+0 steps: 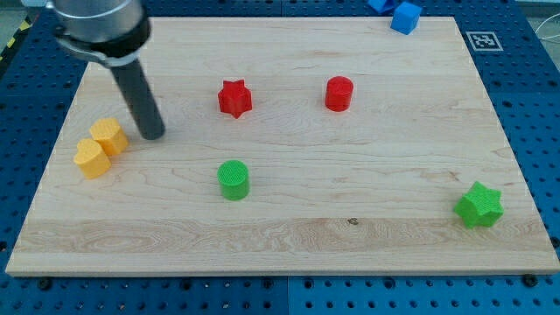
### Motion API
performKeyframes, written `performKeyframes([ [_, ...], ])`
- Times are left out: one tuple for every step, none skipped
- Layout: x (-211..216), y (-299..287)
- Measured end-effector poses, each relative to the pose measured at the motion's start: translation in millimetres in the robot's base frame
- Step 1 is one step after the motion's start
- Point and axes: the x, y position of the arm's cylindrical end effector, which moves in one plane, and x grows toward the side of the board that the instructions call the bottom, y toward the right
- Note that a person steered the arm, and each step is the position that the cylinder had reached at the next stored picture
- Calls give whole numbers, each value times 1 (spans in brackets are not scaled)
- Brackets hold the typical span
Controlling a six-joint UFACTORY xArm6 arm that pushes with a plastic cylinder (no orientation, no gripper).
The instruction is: Push green circle towards bottom center
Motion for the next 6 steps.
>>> performKeyframes([
  [23, 11],
  [59, 14],
  [75, 47],
  [64, 94],
  [63, 135],
  [85, 140],
])
